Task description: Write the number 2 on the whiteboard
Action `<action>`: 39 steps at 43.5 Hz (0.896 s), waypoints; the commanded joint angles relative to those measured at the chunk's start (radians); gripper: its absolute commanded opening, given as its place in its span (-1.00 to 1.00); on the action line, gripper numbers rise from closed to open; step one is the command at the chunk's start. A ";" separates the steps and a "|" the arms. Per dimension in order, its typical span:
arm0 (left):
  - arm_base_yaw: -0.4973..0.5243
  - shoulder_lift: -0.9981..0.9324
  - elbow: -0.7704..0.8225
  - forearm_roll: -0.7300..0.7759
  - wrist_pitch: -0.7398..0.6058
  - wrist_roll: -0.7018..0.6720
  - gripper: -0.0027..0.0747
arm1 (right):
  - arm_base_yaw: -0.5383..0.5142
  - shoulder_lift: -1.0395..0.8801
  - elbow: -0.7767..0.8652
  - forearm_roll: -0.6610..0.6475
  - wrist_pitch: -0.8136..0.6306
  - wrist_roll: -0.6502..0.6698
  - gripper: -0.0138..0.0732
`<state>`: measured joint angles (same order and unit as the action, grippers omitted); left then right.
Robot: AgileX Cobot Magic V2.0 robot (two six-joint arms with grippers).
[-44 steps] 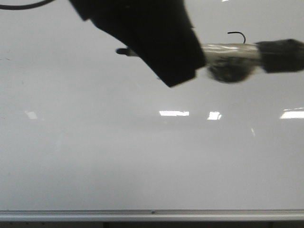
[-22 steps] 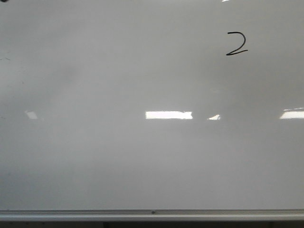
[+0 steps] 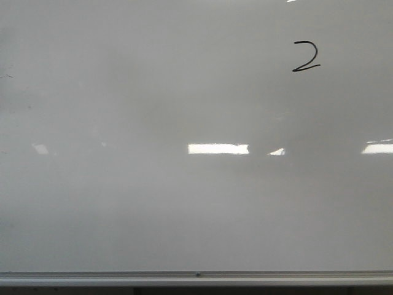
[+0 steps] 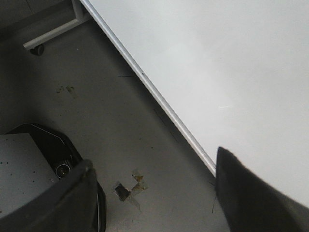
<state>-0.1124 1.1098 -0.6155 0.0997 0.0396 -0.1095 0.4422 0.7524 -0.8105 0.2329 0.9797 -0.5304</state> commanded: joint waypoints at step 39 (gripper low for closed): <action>0.003 0.439 -0.081 -0.051 -0.634 -0.012 -0.34 | -0.007 -0.007 -0.025 0.012 -0.048 0.001 0.56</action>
<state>-0.1124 1.5777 -0.6644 0.0642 -0.5182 -0.1122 0.4405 0.7524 -0.8105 0.2329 0.9797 -0.5304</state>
